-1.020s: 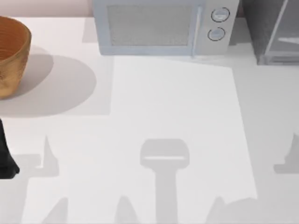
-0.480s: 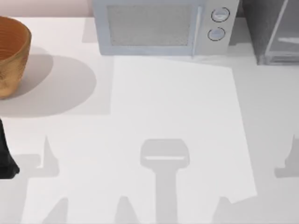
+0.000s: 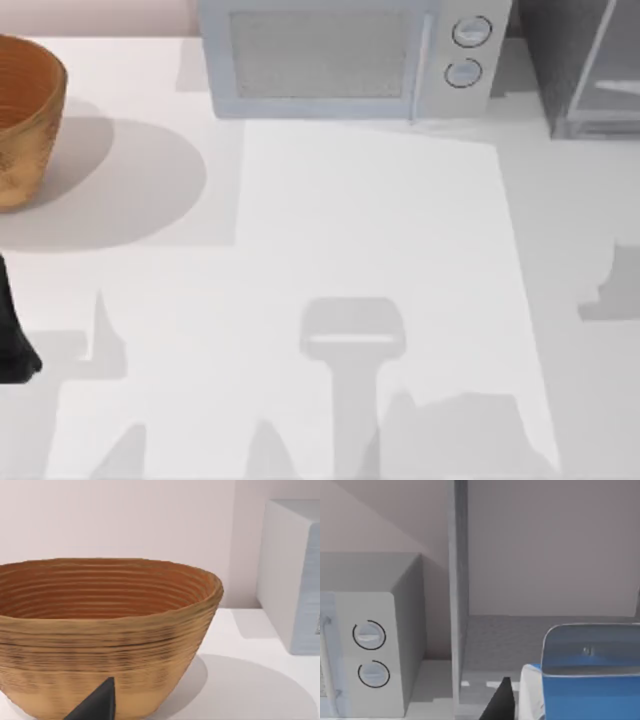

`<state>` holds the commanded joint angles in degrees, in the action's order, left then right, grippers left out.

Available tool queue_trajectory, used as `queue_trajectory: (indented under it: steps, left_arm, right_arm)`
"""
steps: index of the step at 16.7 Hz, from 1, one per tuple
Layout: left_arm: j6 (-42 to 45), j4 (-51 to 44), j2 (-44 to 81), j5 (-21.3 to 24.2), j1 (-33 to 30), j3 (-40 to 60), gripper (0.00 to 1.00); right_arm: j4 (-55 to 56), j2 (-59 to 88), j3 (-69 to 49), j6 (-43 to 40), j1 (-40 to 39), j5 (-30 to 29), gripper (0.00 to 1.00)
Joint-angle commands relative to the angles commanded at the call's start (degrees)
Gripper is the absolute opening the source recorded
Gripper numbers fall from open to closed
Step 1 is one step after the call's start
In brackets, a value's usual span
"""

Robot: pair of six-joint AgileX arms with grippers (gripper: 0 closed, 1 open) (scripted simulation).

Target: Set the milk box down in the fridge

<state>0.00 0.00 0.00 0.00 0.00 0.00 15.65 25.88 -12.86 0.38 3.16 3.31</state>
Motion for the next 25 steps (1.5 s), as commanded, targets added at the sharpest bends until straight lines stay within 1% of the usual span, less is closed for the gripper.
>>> queue_trajectory:
  steps: [11, 16, 20, 25]
  left_arm:
    - [0.0, 0.0, 0.0, 0.0, 0.0, 0.0, 1.00]
    - [0.0, 0.0, 0.0, 0.0, 0.0, 0.0, 1.00]
    - [0.0, 0.0, 0.0, 0.0, 0.0, 0.0, 1.00]
    - [0.0, 0.0, 0.0, 0.0, 0.0, 0.0, 1.00]
  right_arm:
    - [34.3, 62.5, -27.9, 0.2, 8.7, 6.8, 0.00]
    - [46.5, 86.1, -37.8, 0.4, 11.4, 9.7, 0.00]
    - [52.1, 96.8, -42.3, 0.5, 12.6, 11.1, 0.00]
    - [53.1, 98.7, -43.1, 0.5, 12.8, 11.3, 0.00]
